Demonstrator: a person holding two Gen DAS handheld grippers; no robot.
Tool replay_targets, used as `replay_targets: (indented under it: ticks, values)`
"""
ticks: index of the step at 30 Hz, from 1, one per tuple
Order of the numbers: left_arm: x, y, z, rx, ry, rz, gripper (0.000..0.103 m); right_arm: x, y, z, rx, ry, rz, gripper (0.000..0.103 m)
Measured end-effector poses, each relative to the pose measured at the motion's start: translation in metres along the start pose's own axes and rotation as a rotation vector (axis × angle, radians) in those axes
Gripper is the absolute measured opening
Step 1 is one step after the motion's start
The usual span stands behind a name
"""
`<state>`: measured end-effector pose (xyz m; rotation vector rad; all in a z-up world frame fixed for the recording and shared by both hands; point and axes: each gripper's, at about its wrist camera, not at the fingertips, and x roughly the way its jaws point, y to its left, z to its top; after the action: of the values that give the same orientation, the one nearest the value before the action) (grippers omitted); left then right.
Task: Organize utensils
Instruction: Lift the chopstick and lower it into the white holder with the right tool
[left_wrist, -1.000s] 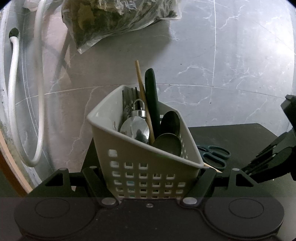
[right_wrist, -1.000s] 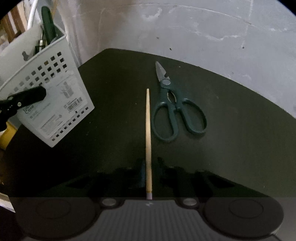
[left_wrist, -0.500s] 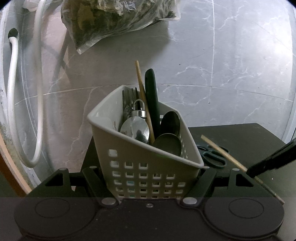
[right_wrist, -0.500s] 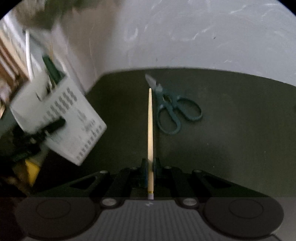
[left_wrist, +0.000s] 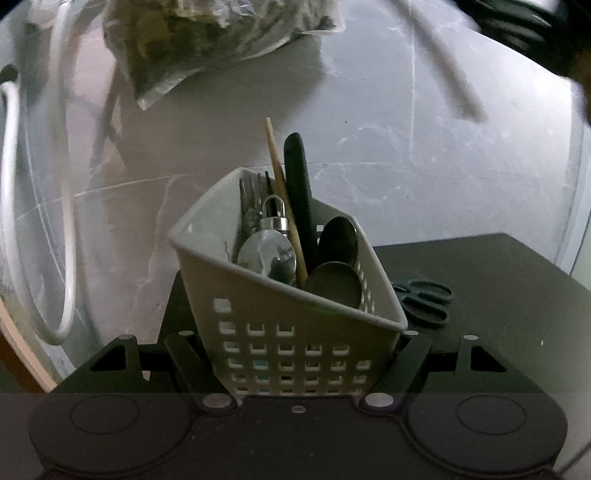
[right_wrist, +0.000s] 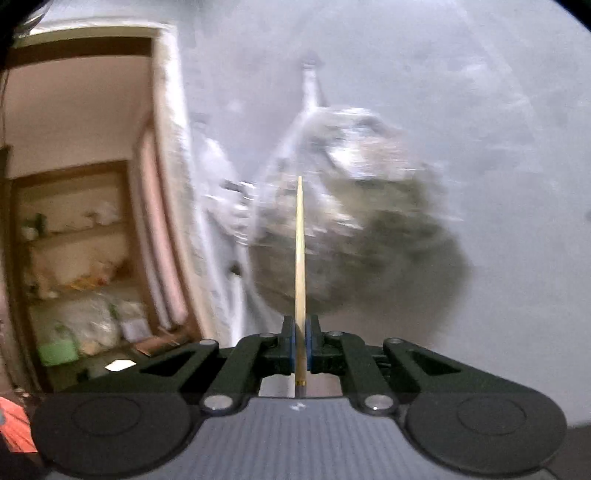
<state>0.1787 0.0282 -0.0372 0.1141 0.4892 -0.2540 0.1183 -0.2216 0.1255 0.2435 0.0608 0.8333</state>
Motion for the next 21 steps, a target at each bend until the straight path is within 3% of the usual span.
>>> replay_targets:
  ticks: [3,8,12,17,19,20,21]
  values:
    - [0.001,0.003,0.002,0.007,0.01,-0.012,0.076,0.032,-0.005,-0.026,0.008,0.032,0.032,0.006]
    - [0.006,0.003,0.005,0.017,0.016,-0.004,0.077,0.056,-0.021,-0.063,0.09,0.094,0.014,0.006]
    - [0.008,0.004,0.005,0.016,0.019,-0.003,0.077,0.055,-0.022,-0.078,0.102,0.107,0.007,0.006]
    - [0.007,0.005,0.004,0.019,0.016,-0.007,0.077,0.041,-0.014,-0.095,0.058,0.188,0.015,0.009]
    - [0.007,0.004,0.003,0.017,0.013,-0.007,0.077,0.036,-0.013,-0.093,0.039,0.224,0.011,0.032]
    - [0.007,0.004,0.002,0.016,0.01,-0.008,0.077,0.031,-0.013,-0.09,0.033,0.23,0.009,0.052]
    - [0.006,0.002,0.001,0.015,0.007,-0.009,0.076,0.026,-0.014,-0.086,0.032,0.232,0.01,0.059]
